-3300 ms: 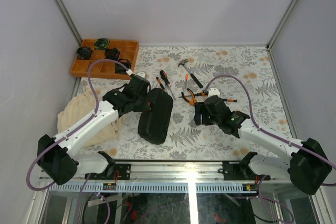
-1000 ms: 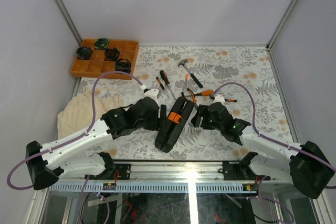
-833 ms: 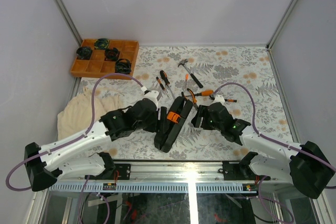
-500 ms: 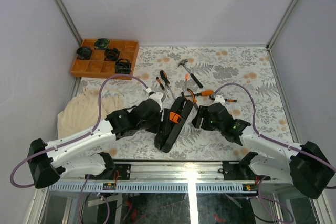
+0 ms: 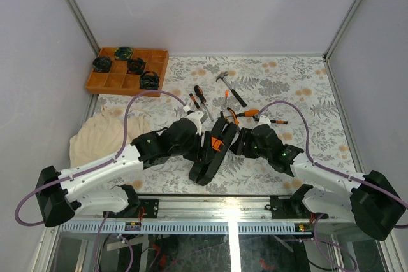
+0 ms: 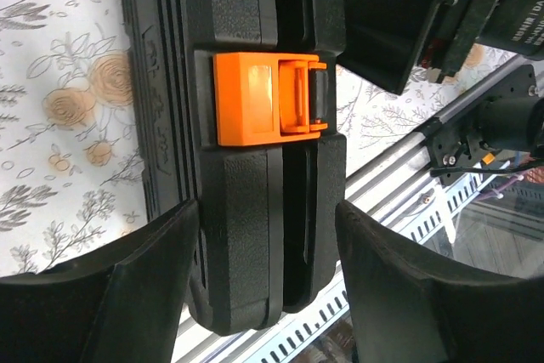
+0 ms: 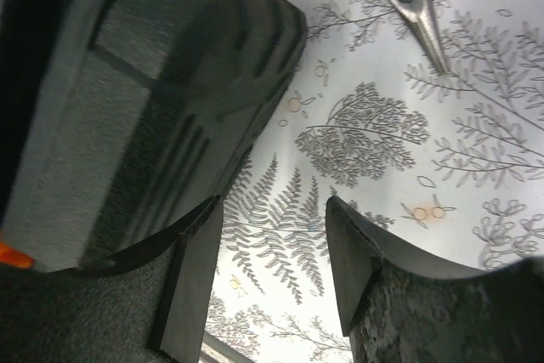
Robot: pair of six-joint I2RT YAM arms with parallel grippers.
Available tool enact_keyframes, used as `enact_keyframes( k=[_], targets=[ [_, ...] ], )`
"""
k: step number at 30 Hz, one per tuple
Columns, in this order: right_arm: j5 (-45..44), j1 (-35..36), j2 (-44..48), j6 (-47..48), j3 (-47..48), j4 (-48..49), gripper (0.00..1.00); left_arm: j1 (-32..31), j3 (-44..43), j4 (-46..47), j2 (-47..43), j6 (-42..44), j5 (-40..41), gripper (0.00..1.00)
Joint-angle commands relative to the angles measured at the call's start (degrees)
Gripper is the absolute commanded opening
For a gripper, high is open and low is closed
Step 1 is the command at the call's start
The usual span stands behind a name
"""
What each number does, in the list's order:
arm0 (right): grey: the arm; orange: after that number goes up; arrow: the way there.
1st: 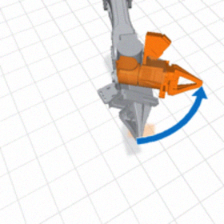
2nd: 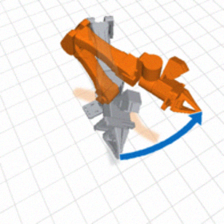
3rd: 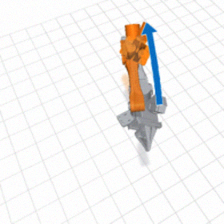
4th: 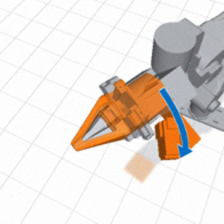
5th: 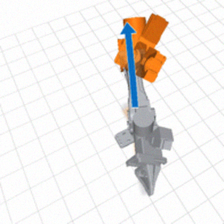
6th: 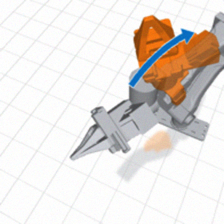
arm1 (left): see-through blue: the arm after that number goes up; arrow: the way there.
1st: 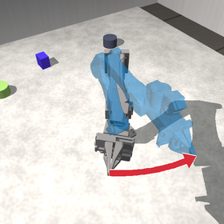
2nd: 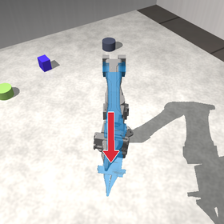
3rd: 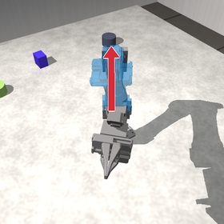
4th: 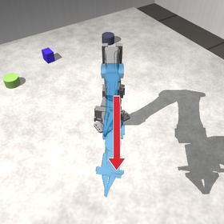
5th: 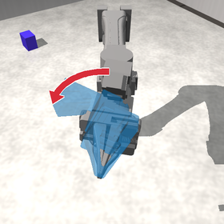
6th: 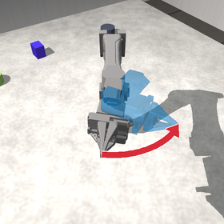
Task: Sort the tools into containers
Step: Open the storage box at the center of the board.
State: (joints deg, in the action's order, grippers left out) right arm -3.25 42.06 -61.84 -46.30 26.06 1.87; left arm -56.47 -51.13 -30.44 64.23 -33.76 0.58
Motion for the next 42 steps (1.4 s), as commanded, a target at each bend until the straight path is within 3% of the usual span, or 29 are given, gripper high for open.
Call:
enact_keyframes(
  k=[1,10,27,42],
  targets=[
    [3.4,0.0,-1.3,-2.6,1.7,6.0,0.58,-1.3,-1.3,8.0,2.5,0.1,-3.9,0.63],
    [2.3,0.0,-1.6,-4.4,-0.5,7.9,0.57,-4.4,-3.3,10.5,6.8,-0.1,-4.5,0.6],
    [-10.6,0.0,7.3,0.8,-0.7,-9.8,0.6,-4.6,-4.0,13.2,9.1,0.3,-3.0,0.63],
    [-17.8,0.0,16.3,2.7,5.7,-21.9,0.79,-3.7,-1.4,20.3,3.3,-1.0,-1.5,0.65]
  ],
)
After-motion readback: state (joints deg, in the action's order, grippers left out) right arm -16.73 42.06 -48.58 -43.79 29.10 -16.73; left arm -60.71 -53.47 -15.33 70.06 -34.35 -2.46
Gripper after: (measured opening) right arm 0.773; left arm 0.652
